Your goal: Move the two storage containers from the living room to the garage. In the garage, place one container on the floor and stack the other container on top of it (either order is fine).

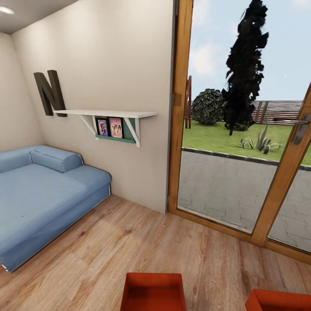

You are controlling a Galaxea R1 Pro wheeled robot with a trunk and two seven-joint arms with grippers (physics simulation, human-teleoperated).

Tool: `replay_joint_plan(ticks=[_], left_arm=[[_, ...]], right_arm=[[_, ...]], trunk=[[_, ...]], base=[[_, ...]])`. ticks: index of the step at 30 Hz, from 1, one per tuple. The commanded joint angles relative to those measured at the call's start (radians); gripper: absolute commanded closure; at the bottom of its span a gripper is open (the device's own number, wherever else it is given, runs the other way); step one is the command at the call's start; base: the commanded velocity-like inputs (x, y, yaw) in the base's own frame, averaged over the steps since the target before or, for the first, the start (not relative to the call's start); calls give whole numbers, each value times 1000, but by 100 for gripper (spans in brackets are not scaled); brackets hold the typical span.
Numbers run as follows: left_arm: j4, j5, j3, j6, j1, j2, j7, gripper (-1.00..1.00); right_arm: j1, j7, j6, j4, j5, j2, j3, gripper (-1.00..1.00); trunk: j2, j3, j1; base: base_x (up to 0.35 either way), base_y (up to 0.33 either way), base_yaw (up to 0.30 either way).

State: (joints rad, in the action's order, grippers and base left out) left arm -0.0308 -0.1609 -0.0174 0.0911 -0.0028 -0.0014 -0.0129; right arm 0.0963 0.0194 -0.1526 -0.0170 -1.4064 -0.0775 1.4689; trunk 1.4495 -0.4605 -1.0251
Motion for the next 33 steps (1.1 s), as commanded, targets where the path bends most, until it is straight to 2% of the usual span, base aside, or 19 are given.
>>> replay_joint_plan(ticks=[1, 33], left_arm=[[0, -5, -1, 2, 0, 0, -1, -100], [0, -5, -1, 4, 0, 0, -1, -100]], right_arm=[[0, 2, -2, -1, -11, 0, 7, -100], [0, 2, -1, -1, -12, -1, 5, -100]], trunk=[[1, -1, 0], [1, -1, 0]], base=[[0, 0, 0], [0, 0, 0]])
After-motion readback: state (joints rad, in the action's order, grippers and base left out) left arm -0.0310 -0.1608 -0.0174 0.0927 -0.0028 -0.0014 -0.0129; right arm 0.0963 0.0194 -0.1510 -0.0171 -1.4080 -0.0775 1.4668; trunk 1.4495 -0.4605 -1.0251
